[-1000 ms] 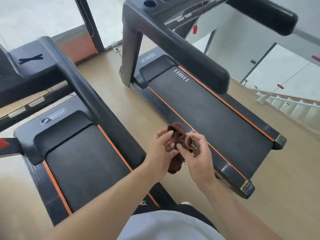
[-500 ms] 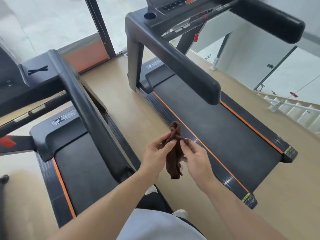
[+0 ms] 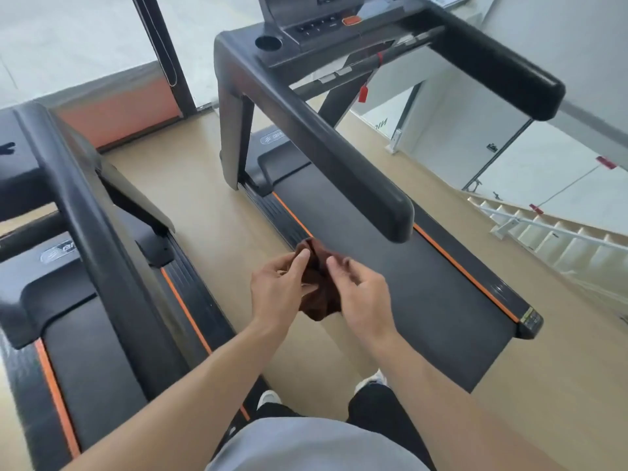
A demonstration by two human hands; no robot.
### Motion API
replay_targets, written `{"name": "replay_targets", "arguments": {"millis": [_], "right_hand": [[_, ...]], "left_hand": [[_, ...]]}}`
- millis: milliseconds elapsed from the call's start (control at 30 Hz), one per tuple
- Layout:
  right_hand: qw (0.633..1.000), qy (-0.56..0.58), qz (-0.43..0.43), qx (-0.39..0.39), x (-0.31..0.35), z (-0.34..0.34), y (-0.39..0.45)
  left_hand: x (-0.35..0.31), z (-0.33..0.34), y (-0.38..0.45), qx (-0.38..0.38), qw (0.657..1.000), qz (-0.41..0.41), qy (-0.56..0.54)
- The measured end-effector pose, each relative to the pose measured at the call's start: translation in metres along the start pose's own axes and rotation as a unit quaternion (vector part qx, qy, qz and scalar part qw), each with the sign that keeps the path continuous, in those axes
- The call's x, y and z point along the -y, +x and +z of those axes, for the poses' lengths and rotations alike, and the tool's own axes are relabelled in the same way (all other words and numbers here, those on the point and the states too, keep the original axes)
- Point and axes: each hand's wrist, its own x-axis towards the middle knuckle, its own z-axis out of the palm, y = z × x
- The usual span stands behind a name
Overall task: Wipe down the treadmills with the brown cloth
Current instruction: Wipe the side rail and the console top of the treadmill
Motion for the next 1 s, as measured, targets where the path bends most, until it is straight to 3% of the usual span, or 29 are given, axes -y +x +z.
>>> {"name": "replay_targets", "arguments": {"millis": [133,233,333,433,500,567,633,733,800,867,933,1000], "right_hand": [[0.987,0.081,-0.047,0.130,0.007,-0.010,0.043],[0.980,0.115,-0.078,0.144,0.008,-0.043,0.101],[0.975,0.156,-0.068,0.140,0.007,-0.082,0.166],[0.975,0.164,0.004,0.151,0.003,-0.118,0.230],[0.962,0.225,0.123,0.097,-0.007,-0.146,0.279],[0.939,0.245,0.228,0.081,-0.033,-0.170,0.330],[0.934,0.139,0.306,0.117,-0.061,-0.179,0.362],[0.940,-0.075,0.302,0.136,-0.076,-0.170,0.369],[0.955,-0.104,0.217,0.171,-0.068,-0.153,0.363],[0.932,-0.119,0.205,0.274,-0.058,-0.130,0.351],[0.914,-0.161,0.203,0.313,-0.058,-0.114,0.344],[0.919,-0.181,0.166,0.307,-0.059,-0.103,0.354]], "left_hand": [[-0.031,0.042,0.025,-0.025,0.998,0.038,-0.043],[-0.052,0.090,0.037,0.045,0.990,0.050,-0.125],[-0.066,0.147,0.057,0.042,0.987,0.109,-0.109],[-0.063,0.199,0.088,-0.074,0.984,0.158,-0.034],[-0.045,0.220,0.110,-0.224,0.967,0.123,0.017],[-0.023,0.235,0.129,-0.274,0.959,0.042,0.065],[-0.005,0.248,0.142,-0.209,0.966,-0.047,0.145],[0.004,0.270,0.145,-0.151,0.977,-0.115,0.092],[0.007,0.284,0.147,-0.171,0.968,-0.161,0.083],[0.011,0.295,0.153,-0.208,0.958,-0.191,0.044],[0.015,0.302,0.164,-0.245,0.953,-0.175,0.008],[0.012,0.301,0.180,-0.262,0.955,-0.134,0.032]]}}
